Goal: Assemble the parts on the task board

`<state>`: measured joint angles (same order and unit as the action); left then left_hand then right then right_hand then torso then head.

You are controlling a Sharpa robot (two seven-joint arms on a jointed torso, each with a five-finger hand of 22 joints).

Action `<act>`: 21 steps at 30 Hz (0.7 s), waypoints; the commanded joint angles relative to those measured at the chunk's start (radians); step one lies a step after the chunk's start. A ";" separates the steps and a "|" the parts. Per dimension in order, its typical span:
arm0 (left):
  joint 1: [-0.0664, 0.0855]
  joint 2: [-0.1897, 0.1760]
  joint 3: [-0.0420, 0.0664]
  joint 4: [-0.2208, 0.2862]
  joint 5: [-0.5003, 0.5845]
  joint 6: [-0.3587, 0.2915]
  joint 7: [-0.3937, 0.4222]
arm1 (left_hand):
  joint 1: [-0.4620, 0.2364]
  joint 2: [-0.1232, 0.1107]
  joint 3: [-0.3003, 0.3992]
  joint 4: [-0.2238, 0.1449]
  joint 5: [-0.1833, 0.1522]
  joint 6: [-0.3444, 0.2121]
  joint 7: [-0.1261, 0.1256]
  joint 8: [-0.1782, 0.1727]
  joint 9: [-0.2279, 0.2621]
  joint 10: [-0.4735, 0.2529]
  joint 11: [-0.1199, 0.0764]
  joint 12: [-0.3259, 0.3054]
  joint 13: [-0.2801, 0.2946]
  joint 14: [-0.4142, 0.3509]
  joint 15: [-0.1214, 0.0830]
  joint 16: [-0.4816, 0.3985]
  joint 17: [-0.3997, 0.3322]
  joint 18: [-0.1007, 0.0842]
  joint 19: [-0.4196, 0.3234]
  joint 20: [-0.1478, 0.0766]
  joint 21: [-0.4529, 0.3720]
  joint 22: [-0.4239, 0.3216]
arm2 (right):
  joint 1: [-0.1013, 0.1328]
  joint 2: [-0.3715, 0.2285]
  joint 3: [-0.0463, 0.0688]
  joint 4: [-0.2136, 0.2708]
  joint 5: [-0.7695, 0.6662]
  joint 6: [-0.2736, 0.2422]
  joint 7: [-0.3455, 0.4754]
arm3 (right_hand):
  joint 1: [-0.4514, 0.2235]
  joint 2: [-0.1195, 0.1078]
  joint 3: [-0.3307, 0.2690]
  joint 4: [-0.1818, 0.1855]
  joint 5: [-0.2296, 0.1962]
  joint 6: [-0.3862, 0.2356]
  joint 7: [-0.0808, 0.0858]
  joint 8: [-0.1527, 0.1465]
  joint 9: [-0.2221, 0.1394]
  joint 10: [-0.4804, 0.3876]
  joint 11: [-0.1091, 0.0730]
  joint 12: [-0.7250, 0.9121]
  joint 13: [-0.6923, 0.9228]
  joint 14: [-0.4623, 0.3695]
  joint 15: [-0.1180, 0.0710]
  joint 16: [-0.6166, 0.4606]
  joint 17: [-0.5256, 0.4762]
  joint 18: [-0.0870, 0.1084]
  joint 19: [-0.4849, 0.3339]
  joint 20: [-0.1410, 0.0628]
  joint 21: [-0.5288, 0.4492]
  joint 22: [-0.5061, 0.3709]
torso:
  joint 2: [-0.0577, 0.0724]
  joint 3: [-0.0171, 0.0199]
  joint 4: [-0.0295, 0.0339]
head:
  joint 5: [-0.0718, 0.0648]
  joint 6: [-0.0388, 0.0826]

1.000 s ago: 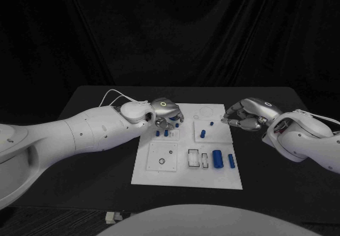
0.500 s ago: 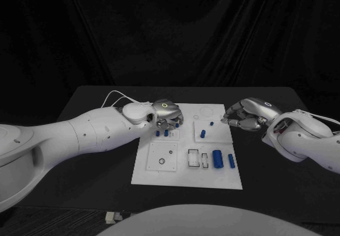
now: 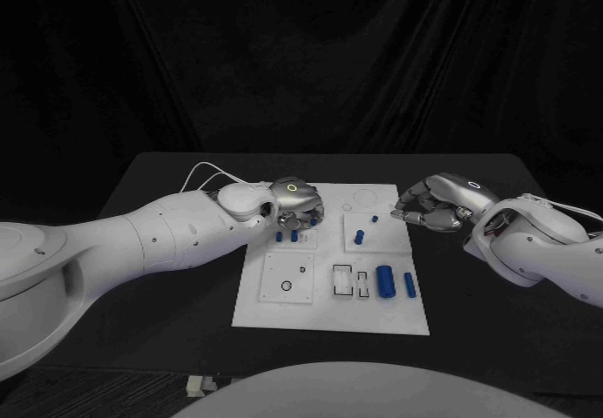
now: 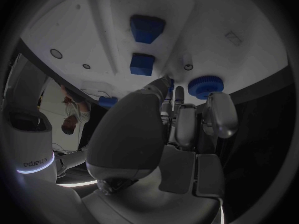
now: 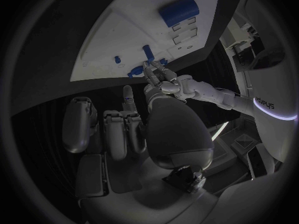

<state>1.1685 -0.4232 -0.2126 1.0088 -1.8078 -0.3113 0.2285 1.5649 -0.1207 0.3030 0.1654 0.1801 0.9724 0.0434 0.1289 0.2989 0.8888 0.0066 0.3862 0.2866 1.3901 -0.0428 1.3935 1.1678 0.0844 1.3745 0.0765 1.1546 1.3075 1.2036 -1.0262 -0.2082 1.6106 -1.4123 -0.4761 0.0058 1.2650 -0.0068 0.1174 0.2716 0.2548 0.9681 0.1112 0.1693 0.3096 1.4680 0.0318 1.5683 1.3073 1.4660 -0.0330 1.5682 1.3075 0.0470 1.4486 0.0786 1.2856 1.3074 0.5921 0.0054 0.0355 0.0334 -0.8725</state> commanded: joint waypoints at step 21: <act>-0.007 0.012 0.001 -0.022 -0.002 -0.078 0.046 | -0.003 0.012 0.045 -0.059 0.030 0.125 0.019 0.011 0.013 0.212 -0.002 -0.105 -0.057 0.009 -0.009 -0.017 -0.029 -0.005 0.027 -0.013 0.032 0.158 | -0.007 -0.001 0.001 0.002 -0.002 -0.002 -0.004 | 0.008 0.003 0.003 0.002 0.005 0.005 -0.001 -0.007 0.001 0.103 0.003 0.003 0.263 0.105 0.002 0.003 0.263 0.019 -0.009 0.000 -0.003 0.174 | 0.000 0.0000 -0.0002 | 0.003 0.000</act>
<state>1.1636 -0.4117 -0.2124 0.9851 -1.8083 -0.3489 0.2496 1.5610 -0.1174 0.3482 0.1137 0.2064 1.0903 0.0609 0.1394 0.3106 1.0899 0.0064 0.2859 0.2303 1.3947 -0.0473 1.3777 1.1359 0.0844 1.3934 0.0625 1.1787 1.3074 1.1991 -1.0259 -0.2082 1.6105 -1.4122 -0.4756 0.0057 1.2649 -0.0068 0.1174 0.2716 0.2548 0.9681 0.1112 0.1693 0.3093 1.4680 0.0318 1.5683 1.3073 1.4660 -0.0330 1.5682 1.3074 0.0469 1.4487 0.0786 1.2856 1.3077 0.5922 0.0055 0.0355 0.0337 -0.8725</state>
